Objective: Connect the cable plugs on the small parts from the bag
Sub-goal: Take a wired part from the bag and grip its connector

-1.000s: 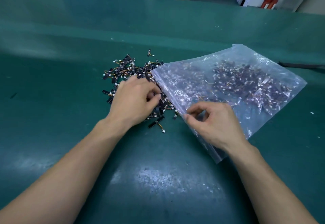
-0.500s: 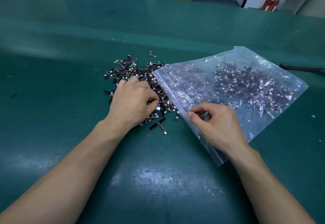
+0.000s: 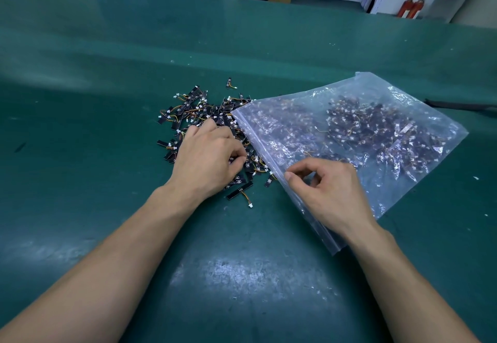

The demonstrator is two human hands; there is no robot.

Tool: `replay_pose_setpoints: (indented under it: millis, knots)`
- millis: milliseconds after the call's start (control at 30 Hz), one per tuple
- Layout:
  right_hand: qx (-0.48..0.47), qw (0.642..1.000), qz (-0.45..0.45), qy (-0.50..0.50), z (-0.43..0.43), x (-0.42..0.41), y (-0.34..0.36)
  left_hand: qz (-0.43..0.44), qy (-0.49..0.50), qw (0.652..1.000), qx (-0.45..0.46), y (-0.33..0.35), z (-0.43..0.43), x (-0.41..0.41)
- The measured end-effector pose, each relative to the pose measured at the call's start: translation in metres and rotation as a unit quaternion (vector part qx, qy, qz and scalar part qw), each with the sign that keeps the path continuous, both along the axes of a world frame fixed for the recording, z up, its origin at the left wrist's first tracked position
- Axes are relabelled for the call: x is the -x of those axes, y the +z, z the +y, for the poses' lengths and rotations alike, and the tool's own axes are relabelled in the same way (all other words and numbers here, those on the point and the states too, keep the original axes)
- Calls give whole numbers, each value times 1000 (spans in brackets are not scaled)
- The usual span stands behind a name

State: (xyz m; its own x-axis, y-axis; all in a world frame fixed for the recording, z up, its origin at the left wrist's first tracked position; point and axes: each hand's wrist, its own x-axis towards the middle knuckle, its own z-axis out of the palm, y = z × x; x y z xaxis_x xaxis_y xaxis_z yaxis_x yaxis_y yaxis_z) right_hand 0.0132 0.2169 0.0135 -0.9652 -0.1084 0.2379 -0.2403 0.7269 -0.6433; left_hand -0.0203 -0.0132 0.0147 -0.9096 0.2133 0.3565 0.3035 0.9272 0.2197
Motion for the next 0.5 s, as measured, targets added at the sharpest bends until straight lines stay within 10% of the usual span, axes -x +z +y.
replay_pose_setpoints:
  millis: [500]
  knots:
    - [100,993,59,16,-7,-3,6,115,-9,991,-65,12,6,-12]
